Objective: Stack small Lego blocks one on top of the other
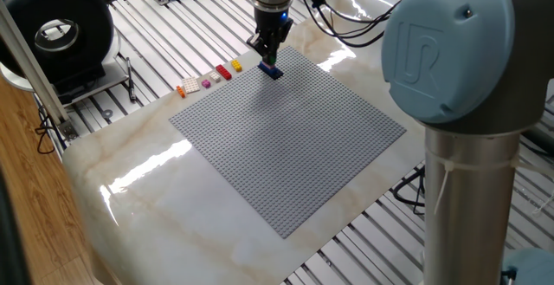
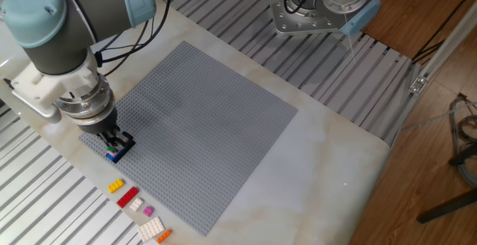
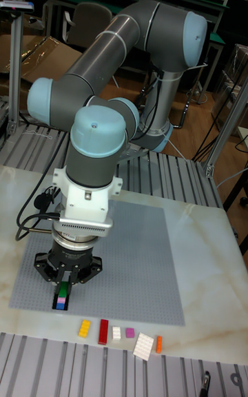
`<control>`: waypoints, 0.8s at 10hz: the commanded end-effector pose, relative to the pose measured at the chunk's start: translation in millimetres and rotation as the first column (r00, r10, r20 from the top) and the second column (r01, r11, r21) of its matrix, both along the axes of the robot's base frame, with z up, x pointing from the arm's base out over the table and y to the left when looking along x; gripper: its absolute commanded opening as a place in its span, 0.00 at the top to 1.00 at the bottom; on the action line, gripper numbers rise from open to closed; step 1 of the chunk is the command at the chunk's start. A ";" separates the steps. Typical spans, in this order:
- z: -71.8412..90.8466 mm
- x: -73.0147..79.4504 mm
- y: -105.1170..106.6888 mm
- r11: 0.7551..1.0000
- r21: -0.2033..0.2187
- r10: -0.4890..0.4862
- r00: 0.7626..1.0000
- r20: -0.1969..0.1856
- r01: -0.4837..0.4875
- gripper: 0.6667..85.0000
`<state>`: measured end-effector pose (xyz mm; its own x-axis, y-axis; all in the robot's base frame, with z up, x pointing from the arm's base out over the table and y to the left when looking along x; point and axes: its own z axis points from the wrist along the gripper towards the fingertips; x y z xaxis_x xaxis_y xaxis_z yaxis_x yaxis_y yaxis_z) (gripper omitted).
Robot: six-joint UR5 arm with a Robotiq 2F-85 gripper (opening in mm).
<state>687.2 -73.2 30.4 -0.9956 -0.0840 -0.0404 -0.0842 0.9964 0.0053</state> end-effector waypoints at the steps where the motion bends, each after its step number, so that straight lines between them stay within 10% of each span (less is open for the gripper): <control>1: 1.0 3.3 2.9 1.000 0.019 -0.016 1.000 0.009 0.016 1.00; 8: -5.2 7.9 2.5 0.998 0.022 -0.059 0.998 0.025 0.059 1.00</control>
<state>693.2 -73.1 25.6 -0.9968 -0.0551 -0.0583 -0.0557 0.9984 0.0093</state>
